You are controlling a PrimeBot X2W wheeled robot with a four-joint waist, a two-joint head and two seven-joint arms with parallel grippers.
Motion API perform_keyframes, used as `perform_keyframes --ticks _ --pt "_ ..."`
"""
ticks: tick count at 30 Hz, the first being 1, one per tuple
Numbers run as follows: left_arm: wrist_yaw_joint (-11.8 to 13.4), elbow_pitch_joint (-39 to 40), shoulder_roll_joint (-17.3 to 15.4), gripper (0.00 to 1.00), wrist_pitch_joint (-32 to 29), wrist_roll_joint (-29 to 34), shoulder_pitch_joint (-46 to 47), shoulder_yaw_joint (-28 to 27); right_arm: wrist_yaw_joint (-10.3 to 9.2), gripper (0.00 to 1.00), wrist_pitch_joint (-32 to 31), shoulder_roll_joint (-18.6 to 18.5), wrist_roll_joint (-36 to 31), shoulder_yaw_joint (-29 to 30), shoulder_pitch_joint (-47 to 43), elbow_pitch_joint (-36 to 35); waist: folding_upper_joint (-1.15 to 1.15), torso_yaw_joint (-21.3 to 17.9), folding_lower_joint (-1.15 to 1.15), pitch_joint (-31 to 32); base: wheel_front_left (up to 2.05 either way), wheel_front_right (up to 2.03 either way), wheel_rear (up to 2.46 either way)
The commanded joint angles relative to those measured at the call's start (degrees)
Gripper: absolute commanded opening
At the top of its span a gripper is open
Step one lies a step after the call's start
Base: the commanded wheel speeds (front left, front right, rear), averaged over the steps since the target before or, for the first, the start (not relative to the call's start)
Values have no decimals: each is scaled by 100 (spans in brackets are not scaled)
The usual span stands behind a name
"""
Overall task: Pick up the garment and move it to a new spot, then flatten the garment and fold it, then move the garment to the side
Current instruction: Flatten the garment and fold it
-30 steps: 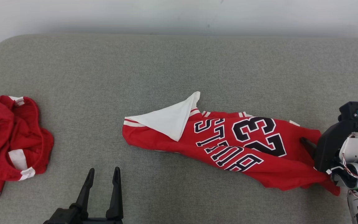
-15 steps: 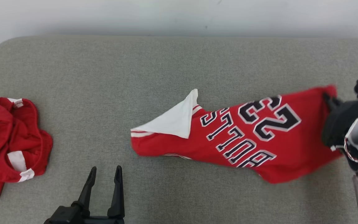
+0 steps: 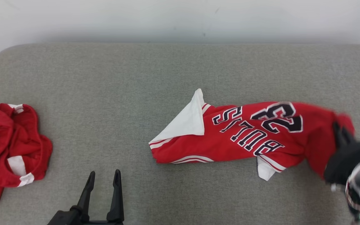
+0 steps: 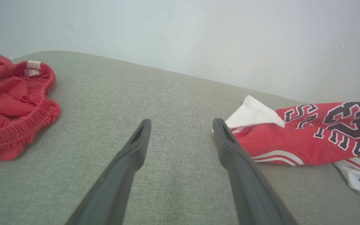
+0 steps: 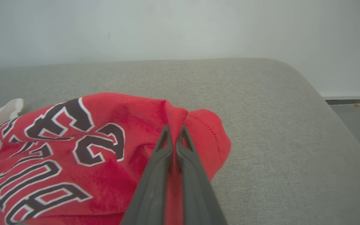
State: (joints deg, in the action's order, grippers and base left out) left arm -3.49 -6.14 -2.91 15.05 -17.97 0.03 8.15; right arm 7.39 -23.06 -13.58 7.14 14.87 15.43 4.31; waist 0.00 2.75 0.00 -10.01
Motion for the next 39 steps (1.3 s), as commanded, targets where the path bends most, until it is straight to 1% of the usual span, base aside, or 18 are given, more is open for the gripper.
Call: perform_keyframes --ticks 1,4,7,9,12,13,14,16,19,23,26,29,30,31,35,39 --pt "26 23 4 100 19 -55 -53 -3 19 0 -167 200 11 120 -377 -323 0 -73 0 -15 0 0 0" --pt "25 26 3 100 20 -52 -48 -31 19 0 -465 623 -23 391 -1191 -1039 0 -191 0 -35 0 0 0" --pt "17 3 4 100 19 -20 19 -38 19 0 -661 913 39 513 -1767 -1461 0 -309 0 -41 0 0 0" --pt "9 -9 2 100 20 -4 42 -53 19 0 -793 1002 79 527 -2053 -1536 0 -397 0 -43 0 0 0" --pt "-25 -33 3 100 20 18 73 -36 19 0 -990 1057 108 499 -2297 -1437 0 -480 0 -31 0 0 0" --pt "-29 -40 3 100 20 26 81 -37 19 47 -1096 1068 157 481 -2355 -1384 0 -502 0 -21 0 0 0" --pt "-32 -42 0 100 20 26 91 -36 19 100 -1177 1075 213 487 -2382 -1361 0 -512 0 -13 0 0 0" --pt "-33 -51 1 100 20 30 93 -33 19 100 -1263 1070 311 516 -2369 -1402 0 -526 0 16 0 0 0" --pt "-39 -58 1 100 20 32 54 -22 19 100 -1265 1072 311 713 -2273 -1684 0 -517 0 68 0 0 0" --pt "-23 -64 2 100 19 11 6 -13 19 100 -1253 1076 64 951 -1918 -2220 0 -487 0 112 0 0 0" --pt "-20 -54 2 100 19 -8 -12 4 19 100 -1373 998 -61 931 -1514 -2252 0 -462 0 103 0 0 0" --pt "-33 -46 2 100 19 -9 25 36 19 100 -1482 896 -66 871 -1020 -1872 0 -410 0 50 0 0 0" --pt "-33 -46 2 100 19 -9 25 36 19 100 -1482 896 -66 871 -1020 -1872 0 -410 0 50 0 0 0" --pt "-41 -43 2 100 20 -6 44 57 19 100 -1501 849 -88 873 -859 -1706 0 -381 0 21 0 0 0" --pt "-47 -68 1 100 20 26 106 87 19 100 -1543 652 -235 887 -236 -788 0 -247 0 -91 0 0 0" --pt "-66 -75 2 100 19 77 146 65 19 100 -1530 440 -481 862 178 21 0 -112 0 -222 0 0 0"
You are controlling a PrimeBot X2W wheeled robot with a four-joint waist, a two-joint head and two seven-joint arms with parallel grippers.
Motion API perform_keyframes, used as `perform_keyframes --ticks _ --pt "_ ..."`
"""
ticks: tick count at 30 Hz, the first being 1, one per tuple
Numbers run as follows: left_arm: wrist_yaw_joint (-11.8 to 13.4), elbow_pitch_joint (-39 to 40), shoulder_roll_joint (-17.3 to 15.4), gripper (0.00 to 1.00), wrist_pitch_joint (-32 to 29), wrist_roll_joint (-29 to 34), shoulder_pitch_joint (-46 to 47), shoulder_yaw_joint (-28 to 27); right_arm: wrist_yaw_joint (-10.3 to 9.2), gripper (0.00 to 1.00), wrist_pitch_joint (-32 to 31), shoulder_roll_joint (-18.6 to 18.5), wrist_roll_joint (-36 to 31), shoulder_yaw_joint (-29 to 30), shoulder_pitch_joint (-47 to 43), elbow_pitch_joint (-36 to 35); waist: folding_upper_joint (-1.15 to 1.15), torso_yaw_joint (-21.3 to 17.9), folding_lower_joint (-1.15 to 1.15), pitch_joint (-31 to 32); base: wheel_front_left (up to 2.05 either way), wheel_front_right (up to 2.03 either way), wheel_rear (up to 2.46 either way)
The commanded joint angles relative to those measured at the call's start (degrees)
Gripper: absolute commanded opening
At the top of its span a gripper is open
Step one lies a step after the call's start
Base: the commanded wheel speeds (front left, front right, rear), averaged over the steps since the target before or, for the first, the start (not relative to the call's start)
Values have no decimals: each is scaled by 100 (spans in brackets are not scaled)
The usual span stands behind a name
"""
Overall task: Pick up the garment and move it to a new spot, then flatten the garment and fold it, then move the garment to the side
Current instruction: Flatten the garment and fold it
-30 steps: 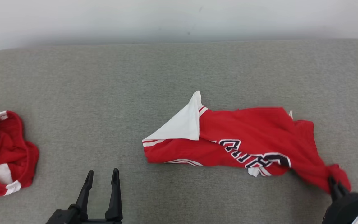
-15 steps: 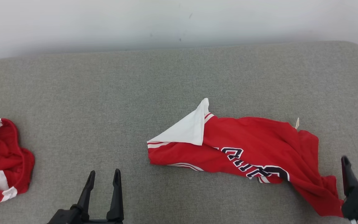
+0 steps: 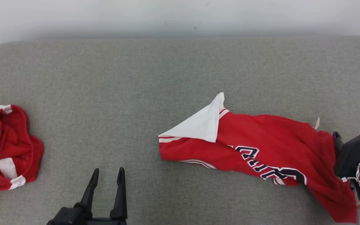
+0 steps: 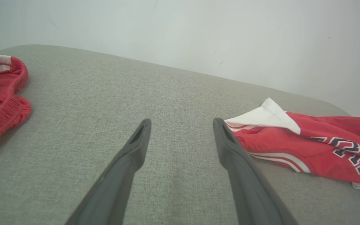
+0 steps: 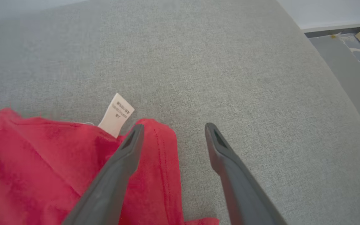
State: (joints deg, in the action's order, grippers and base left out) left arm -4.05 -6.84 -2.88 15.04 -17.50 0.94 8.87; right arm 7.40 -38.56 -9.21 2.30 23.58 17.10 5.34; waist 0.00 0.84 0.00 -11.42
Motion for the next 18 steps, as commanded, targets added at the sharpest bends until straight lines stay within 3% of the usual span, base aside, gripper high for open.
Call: perform_keyframes --ticks 1,8,9,10,11,12,18 --pt "-18 0 0 100 21 36 59 -13 18 100 -1 -21 -56 -11 96 120 0 106 0 -119 0 0 0" --pt "-66 -8 1 100 20 48 119 -63 18 100 -144 -147 -97 -108 422 1148 0 213 0 -281 0 0 0" --pt "-68 -2 0 100 20 45 122 -66 18 92 -178 -164 -70 -135 450 1234 0 212 0 -296 0 0 0" --pt "-67 4 1 100 21 43 125 -69 18 72 -169 -191 -49 -159 472 1305 0 208 0 -308 0 0 0" --pt "-61 9 1 100 21 42 131 -68 17 10 -129 -204 -36 -189 488 1346 0 202 0 -319 0 0 0" --pt "-49 11 1 100 20 41 145 -68 17 0 -88 -223 -17 -222 501 1390 0 190 0 -327 0 0 0" --pt "-26 -1 0 100 20 53 167 -83 13 0 690 -403 5 -353 734 1252 0 75 0 -294 0 0 0"
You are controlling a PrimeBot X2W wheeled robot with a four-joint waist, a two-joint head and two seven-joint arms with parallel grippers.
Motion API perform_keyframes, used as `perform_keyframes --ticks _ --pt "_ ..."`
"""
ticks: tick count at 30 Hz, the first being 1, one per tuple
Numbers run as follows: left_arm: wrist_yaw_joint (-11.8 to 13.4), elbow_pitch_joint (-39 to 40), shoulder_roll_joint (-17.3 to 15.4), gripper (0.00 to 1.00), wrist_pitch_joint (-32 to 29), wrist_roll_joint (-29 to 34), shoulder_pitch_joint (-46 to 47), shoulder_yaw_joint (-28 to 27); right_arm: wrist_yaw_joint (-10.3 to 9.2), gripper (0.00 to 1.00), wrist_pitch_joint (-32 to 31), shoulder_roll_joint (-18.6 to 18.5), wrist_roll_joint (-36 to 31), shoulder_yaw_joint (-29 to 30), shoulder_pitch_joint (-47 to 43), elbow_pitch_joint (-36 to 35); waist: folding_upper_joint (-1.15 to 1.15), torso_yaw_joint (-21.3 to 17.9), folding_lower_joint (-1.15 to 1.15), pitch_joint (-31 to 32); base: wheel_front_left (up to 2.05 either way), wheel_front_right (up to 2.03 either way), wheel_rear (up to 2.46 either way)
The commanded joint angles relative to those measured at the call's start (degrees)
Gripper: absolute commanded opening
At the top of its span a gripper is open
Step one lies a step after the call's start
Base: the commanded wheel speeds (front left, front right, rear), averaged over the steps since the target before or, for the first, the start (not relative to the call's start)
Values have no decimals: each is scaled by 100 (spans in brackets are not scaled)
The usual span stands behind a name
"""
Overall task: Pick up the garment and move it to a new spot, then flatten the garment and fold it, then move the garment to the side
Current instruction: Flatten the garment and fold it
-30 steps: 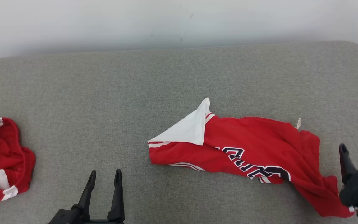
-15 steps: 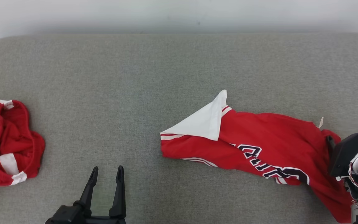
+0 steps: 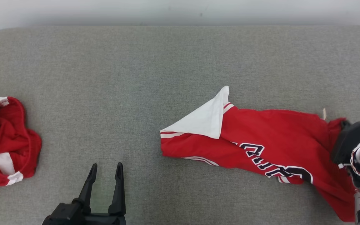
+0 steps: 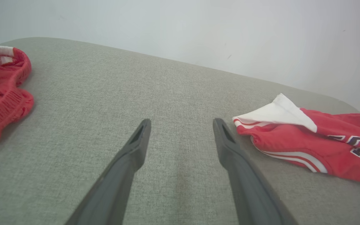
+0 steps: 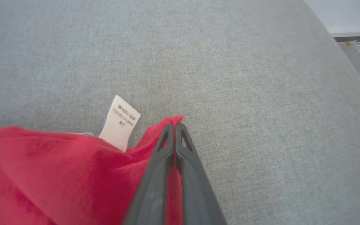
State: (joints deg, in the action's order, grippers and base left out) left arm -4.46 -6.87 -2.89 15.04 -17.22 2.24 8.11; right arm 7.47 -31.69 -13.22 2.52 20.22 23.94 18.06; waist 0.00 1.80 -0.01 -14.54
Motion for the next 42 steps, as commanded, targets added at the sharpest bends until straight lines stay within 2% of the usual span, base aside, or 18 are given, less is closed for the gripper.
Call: perform_keyframes --ticks 1,9,12,17,19,20,22,27,28,29,36,39,42 --pt "9 -8 -1 100 20 26 40 -11 6 0 133 -2 -26 -32 86 -29 0 -41 1 32 0 0 0" --pt "7 -32 1 100 20 10 -6 -25 6 0 1751 -107 18 -256 465 -391 0 -192 1 181 0 0 0" --pt "2 -37 1 100 21 -3 -21 -21 6 0 2230 -78 112 -145 284 -608 0 -204 1 238 0 0 0" --pt "18 -30 1 100 20 -42 -86 -11 6 0 1867 232 398 222 -485 -1228 0 -187 1 307 0 0 0" --pt "32 -16 1 100 20 -55 -115 -18 6 0 1510 504 531 438 -1022 -1650 0 -186 1 325 0 0 0" --pt "36 -3 1 100 20 -69 -153 -43 6 0 1172 740 646 543 -1621 -2098 0 -209 1 335 0 0 0" --pt "41 12 1 100 20 -73 -176 -64 6 0 865 906 760 546 -2143 -2458 0 -246 1 324 0 0 0" --pt "33 24 1 100 21 -1 -114 -97 6 0 495 1033 1213 429 -2812 -2593 0 -403 1 298 0 0 0" --pt "21 16 1 100 20 8 -93 -81 6 35 492 1036 1301 441 -2860 -2500 0 -422 1 301 0 0 0" --pt "16 4 1 100 20 8 -74 -70 6 100 515 1038 1365 477 -2867 -2413 0 -439 1 310 0 0 0" --pt "9 -88 0 100 20 -12 -54 -61 6 100 702 1038 1380 753 -2816 -2097 0 -445 1 447 0 0 0" --pt "31 -64 0 100 20 -34 -149 -75 6 100 1050 1040 1534 884 -2683 -2123 0 -436 1 531 0 0 0" --pt "37 -64 1 100 21 -44 -214 -90 6 100 1494 1045 1638 739 -2613 -2123 0 -430 1 611 0 0 0"
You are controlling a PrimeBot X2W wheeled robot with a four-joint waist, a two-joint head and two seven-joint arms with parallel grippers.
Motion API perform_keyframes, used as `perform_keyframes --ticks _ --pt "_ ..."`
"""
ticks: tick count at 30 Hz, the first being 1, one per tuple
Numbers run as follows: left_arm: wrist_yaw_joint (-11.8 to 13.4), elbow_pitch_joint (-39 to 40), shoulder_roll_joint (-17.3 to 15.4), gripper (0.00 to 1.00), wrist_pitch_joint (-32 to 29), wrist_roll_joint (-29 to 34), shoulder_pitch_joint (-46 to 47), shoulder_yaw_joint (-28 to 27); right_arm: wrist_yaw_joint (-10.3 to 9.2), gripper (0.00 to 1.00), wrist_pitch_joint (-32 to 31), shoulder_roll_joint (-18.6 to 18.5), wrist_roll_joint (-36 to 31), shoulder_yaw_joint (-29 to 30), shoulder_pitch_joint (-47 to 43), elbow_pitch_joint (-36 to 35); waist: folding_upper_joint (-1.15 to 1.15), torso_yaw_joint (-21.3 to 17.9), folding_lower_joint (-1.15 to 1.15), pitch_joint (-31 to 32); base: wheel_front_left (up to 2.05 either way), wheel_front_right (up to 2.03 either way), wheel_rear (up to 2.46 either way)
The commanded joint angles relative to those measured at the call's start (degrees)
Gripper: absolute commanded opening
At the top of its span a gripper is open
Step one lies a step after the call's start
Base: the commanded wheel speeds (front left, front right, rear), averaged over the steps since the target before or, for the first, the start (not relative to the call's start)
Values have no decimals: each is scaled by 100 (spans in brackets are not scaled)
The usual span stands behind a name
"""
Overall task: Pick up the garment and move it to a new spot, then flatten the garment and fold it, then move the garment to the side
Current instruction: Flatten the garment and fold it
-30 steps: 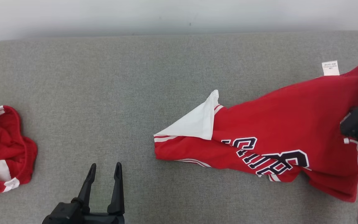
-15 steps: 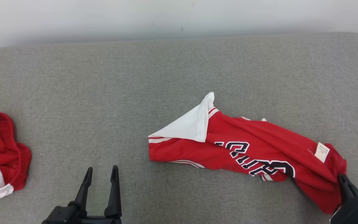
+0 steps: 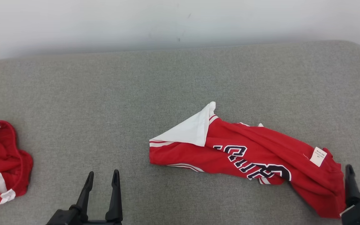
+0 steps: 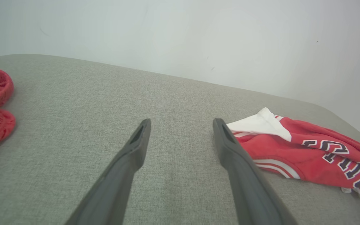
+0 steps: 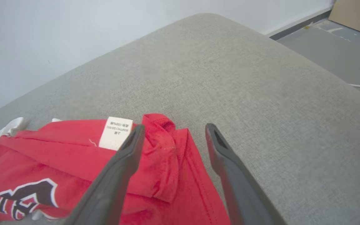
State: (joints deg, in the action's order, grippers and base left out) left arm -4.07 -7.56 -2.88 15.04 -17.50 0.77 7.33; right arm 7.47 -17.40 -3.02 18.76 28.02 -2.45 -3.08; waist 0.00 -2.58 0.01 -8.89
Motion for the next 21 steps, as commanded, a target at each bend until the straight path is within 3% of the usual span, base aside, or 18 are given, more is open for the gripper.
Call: perform_keyframes --ticks 1,11,21 --pt "2 4 0 100 20 -14 -81 -12 6 100 237 22 62 -111 53 -17 0 12 -1 77 0 0 0" --pt "43 -7 0 100 20 7 -289 -16 6 100 1901 20 5 -1307 -25 296 0 60 -1 438 0 0 0" --pt "83 -32 0 100 20 66 -484 -129 6 100 2289 18 -101 -1800 -88 945 0 201 -1 675 0 0 0"
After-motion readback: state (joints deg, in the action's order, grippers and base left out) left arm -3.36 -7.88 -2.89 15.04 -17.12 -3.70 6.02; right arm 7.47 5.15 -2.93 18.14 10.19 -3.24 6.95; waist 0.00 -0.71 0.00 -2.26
